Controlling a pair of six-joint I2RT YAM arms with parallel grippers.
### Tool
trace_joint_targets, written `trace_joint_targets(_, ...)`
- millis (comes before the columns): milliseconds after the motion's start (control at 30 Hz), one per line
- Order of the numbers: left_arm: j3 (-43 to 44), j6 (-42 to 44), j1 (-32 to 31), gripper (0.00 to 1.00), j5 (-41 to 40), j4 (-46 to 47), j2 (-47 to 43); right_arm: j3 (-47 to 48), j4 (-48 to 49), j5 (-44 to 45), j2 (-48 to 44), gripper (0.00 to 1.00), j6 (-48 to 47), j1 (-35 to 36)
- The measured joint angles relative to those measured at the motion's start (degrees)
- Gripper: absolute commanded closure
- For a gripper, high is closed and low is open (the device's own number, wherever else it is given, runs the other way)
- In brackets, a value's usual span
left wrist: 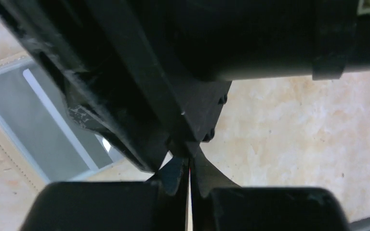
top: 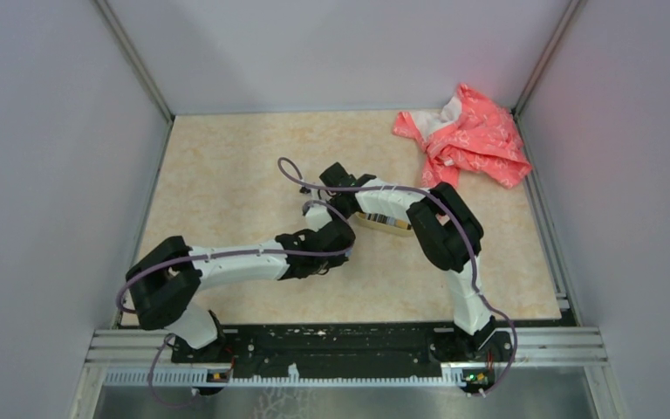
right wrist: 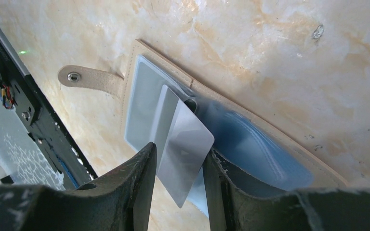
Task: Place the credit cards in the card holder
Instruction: Insert the credit card into the card holder.
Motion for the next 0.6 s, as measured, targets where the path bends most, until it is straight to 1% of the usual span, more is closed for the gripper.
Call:
trace_joint_targets(100, 3.5, -0.8, -0.1, 0.96, -2.0, -2.7, 3.6, 0.0, 0.2, -0.1, 0.0, 0.59, 0.2, -0.1)
trace_joint_targets(467, 10.4, -4.4, -0.9, 0.94, -8.3, -10.8, 9.3, 0.0, 0.4, -0.1, 0.0, 0.59, 0.4, -0.1)
trace_joint_targets(600, 11.8, -6.0, -1.3, 0.90, -9.5, -12.9, 11.1, 0.0, 0.7, -0.1, 0.1, 0.59, 0.7, -0.2)
